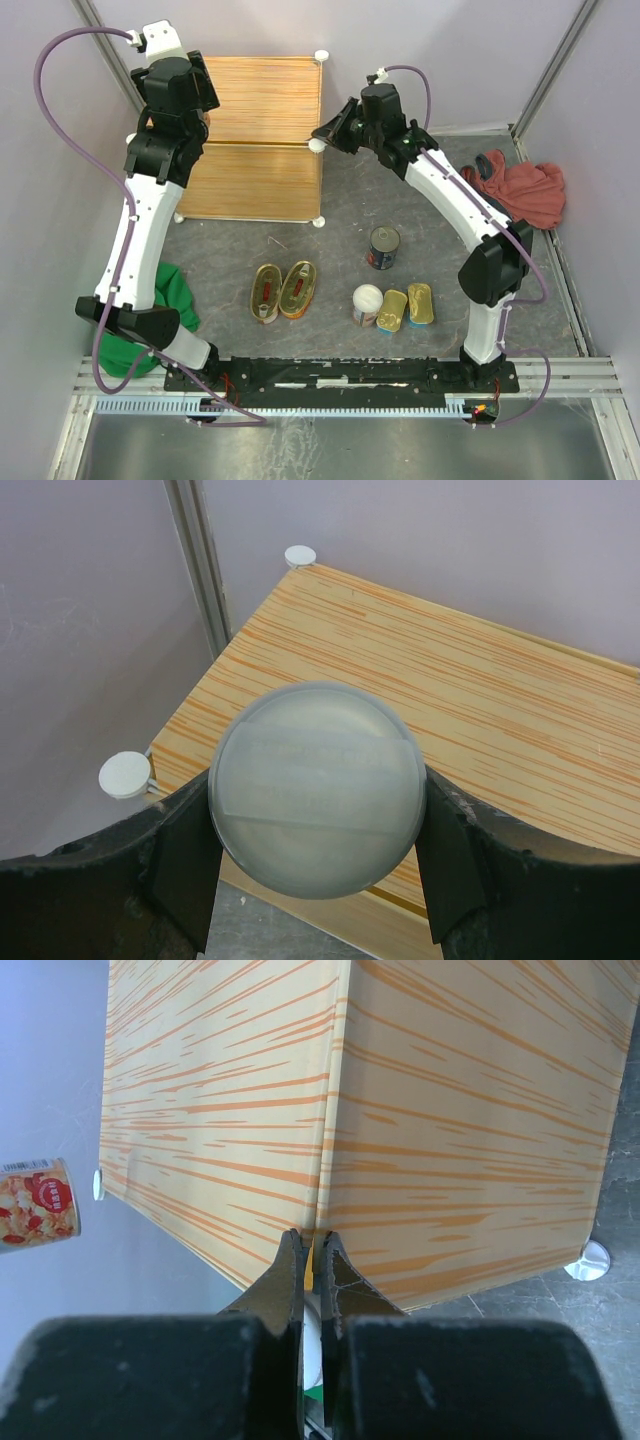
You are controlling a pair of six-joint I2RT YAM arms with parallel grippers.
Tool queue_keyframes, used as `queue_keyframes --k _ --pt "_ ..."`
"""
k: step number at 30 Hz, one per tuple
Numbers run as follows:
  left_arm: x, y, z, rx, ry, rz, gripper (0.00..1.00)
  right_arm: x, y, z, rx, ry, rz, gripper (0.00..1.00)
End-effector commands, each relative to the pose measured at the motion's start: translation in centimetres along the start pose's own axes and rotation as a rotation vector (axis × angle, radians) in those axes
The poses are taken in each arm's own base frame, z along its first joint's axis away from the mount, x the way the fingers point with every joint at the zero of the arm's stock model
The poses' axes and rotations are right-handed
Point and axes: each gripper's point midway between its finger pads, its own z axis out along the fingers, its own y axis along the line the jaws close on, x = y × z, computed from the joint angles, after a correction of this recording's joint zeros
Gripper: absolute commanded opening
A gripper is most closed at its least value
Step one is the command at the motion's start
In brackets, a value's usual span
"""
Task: Place and organize the canned foods onto the counter
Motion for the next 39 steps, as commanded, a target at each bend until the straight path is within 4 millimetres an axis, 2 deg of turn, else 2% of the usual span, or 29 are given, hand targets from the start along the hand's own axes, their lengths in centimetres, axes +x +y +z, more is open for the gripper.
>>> queue_keyframes --k 1,14,22,33,39 --pt "-7.6 2.0 -2.9 -0.003 -0.215 -0.144 0.03 -2.7 2.2 -3.4 -0.054 -0.070 -0.057 0.01" --pt "-7.8 2.4 -3.5 0.001 -0.215 -0.148 0.03 -4.5 1.2 -7.1 -0.029 -0.126 -0.075 0.01" --pt "-7.8 2.4 -3.8 0.014 -0.210 -0.156 0.03 -6.0 -1.0 -10.4 0.001 -0.164 -0.063 0.01" --pt "-7.2 0.4 -3.1 0.083 -0.175 -0.163 0.03 -6.9 -4.2 -15.3 0.056 -0.196 -0.069 0.01" --pt "-7.3 -1.3 -2.2 0.132 -0.164 -0.172 0.03 -6.5 -4.7 -17.2 0.065 -0.192 -0.083 0.01"
